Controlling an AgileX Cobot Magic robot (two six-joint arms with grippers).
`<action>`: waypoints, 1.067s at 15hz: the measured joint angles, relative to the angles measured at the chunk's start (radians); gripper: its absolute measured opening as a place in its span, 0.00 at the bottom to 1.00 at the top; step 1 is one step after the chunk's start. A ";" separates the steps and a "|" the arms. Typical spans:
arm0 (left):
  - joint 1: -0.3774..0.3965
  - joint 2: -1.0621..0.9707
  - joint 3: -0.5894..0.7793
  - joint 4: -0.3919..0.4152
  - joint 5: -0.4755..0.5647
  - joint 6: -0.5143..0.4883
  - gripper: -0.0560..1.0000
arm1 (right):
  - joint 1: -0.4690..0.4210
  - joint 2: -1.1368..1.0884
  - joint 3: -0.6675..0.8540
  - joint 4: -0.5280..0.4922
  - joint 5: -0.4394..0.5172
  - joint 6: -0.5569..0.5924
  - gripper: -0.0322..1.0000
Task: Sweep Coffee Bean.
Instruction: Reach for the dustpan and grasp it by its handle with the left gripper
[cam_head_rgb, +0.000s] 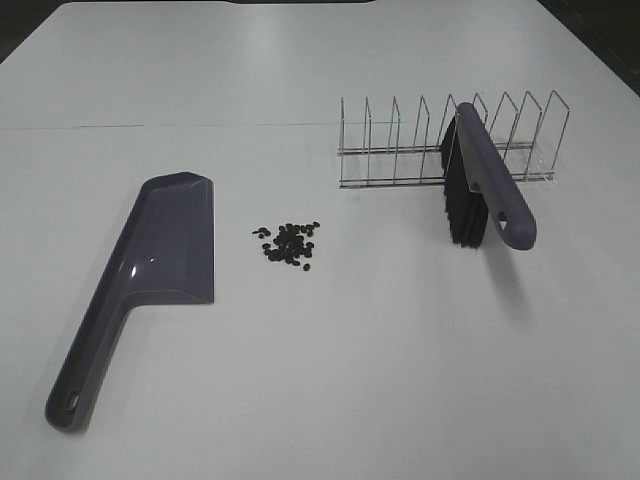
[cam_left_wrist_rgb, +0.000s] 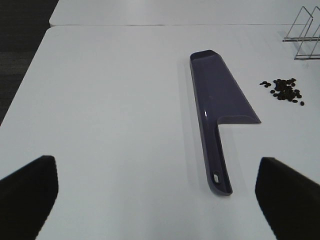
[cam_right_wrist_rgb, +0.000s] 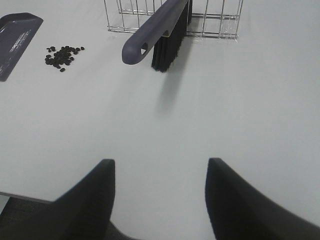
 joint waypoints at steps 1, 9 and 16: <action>0.000 0.000 0.000 0.000 0.000 0.000 0.99 | 0.000 0.000 0.000 0.000 0.000 0.000 0.52; 0.000 0.000 0.000 0.000 0.000 0.000 0.99 | 0.000 0.000 0.000 0.000 0.000 0.000 0.52; 0.000 0.000 0.000 0.000 0.000 -0.001 0.99 | 0.000 0.000 0.000 0.000 0.000 0.000 0.52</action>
